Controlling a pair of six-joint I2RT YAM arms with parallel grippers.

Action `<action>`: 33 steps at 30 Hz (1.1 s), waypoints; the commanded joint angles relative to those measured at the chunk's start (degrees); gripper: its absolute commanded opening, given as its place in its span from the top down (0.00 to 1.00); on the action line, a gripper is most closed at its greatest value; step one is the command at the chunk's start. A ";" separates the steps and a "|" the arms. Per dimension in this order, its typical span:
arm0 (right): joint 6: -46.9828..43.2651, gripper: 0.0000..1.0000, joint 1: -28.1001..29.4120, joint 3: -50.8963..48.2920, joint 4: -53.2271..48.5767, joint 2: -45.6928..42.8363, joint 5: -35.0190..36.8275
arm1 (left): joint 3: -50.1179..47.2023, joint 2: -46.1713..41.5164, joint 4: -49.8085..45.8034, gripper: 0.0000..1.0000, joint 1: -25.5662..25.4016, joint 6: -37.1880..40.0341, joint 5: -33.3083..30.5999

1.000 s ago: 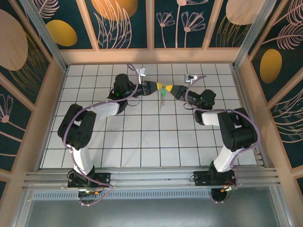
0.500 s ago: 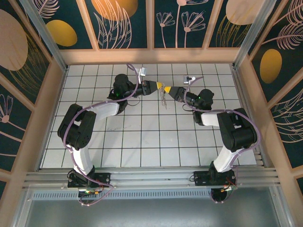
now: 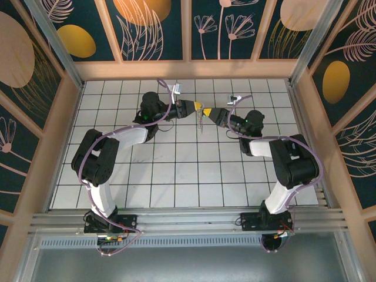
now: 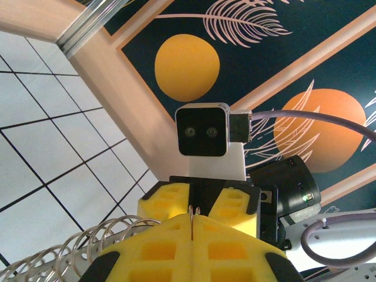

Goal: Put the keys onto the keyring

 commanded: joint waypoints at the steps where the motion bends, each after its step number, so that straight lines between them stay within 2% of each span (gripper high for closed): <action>1: -1.48 0.78 0.73 1.27 1.09 -0.96 -1.33 | 0.47 -1.69 3.83 1.00 -0.05 -0.77 -0.13; 5: -1.25 0.98 0.84 1.54 1.26 -0.60 -1.60 | 0.31 -1.84 4.17 1.00 -0.14 -0.94 -0.67; 6: -1.31 1.00 0.94 1.55 1.26 -0.58 -1.60 | 0.23 -1.86 4.25 1.00 -0.14 -0.97 -0.72; 19: -1.50 1.00 3.09 3.24 0.56 0.07 -2.22 | -0.22 -2.35 5.07 1.00 -0.31 -1.23 -1.40; 23: -2.51 1.00 1.41 1.40 -0.78 -1.89 -1.63 | -0.22 -2.20 5.06 1.00 -0.31 -1.23 -1.39; 25: -2.74 0.88 -0.10 -0.19 -1.26 -3.54 -0.93 | -0.22 -2.24 5.15 1.00 -0.31 -1.24 -1.26; 28: -2.99 0.76 -2.16 -1.76 -1.86 -5.65 -0.22 | -0.22 -2.19 5.28 1.00 -0.31 -1.30 -1.10; 33: -3.52 0.71 -3.68 -1.65 -2.93 -7.44 0.50 | -0.22 -2.15 5.68 1.00 -0.31 -1.35 -0.96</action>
